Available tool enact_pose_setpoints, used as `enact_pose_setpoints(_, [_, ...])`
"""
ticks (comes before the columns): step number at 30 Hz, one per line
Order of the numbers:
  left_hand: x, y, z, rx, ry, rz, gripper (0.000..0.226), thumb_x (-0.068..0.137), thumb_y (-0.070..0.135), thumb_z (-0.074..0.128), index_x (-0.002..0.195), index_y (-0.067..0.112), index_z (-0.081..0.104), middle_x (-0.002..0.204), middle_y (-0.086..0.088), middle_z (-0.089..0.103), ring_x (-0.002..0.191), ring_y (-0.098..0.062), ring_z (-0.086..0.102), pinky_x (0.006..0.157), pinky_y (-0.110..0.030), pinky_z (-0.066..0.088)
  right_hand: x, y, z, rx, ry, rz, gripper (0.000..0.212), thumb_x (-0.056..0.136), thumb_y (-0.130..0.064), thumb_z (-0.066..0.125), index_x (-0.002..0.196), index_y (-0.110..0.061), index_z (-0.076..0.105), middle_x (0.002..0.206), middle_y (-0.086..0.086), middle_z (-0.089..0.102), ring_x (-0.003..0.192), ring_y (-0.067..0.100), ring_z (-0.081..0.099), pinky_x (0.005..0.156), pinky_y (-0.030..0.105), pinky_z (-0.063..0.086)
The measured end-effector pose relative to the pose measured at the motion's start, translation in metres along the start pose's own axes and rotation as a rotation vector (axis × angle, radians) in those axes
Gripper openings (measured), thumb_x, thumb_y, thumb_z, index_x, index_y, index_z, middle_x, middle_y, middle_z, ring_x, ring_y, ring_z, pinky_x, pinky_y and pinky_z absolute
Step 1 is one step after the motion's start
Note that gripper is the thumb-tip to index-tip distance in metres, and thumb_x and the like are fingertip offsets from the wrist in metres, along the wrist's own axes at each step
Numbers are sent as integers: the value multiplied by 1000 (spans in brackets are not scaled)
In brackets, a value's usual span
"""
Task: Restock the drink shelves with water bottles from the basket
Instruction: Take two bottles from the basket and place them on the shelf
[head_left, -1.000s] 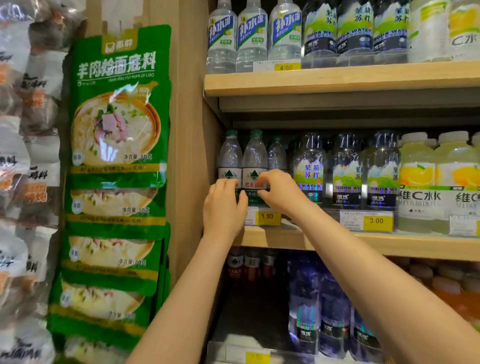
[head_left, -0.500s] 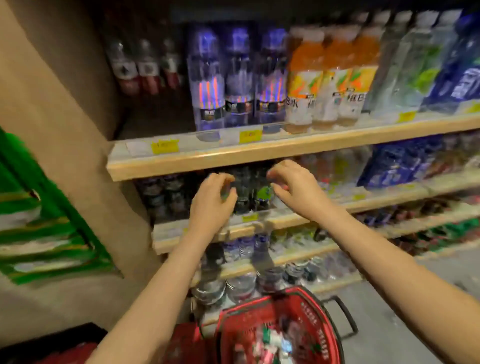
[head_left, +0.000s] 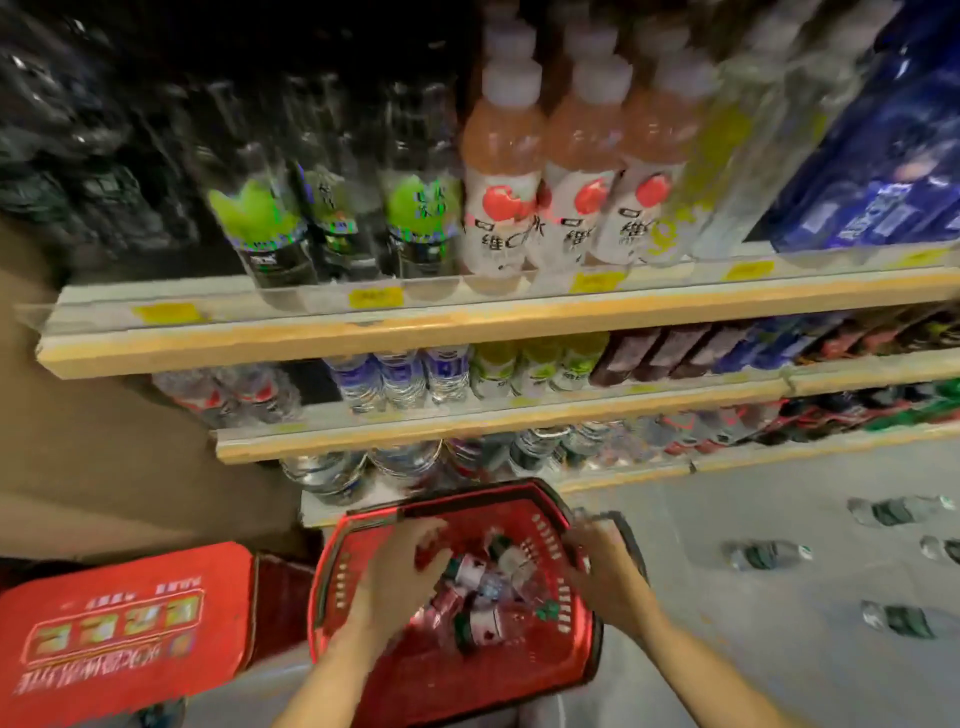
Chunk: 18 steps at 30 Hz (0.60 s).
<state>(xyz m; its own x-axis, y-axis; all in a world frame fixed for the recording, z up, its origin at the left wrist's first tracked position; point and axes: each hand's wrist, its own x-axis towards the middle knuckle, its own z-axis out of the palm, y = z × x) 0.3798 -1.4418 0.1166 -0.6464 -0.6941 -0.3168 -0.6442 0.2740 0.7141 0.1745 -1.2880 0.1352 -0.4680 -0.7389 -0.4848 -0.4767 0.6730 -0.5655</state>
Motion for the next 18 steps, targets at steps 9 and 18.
enact_pose_setpoints(9, [67, -128, 119, 84, -184, -32, 41, 80, 39, 67, 116, 20, 62, 110, 1, 64, 100, -15, 61, 83, -25, 46, 69, 117, 141, 134, -1, 209, 36, 81, -14, 66, 115, -5, 57, 113, 11, 61, 107, 25, 58, 84, 24, 43])
enact_pose_setpoints(18, [145, -254, 235, 234, -360, 189, 66, 70, 22, 78, 131, 18, 52, 137, -4, 51, 128, -21, 47, 107, -27, 31, 133, 190, 266, 129, 155, 310, 65, 76, -15, 71, 135, -8, 44, 136, 10, 49, 127, 24, 45, 102, 19, 28])
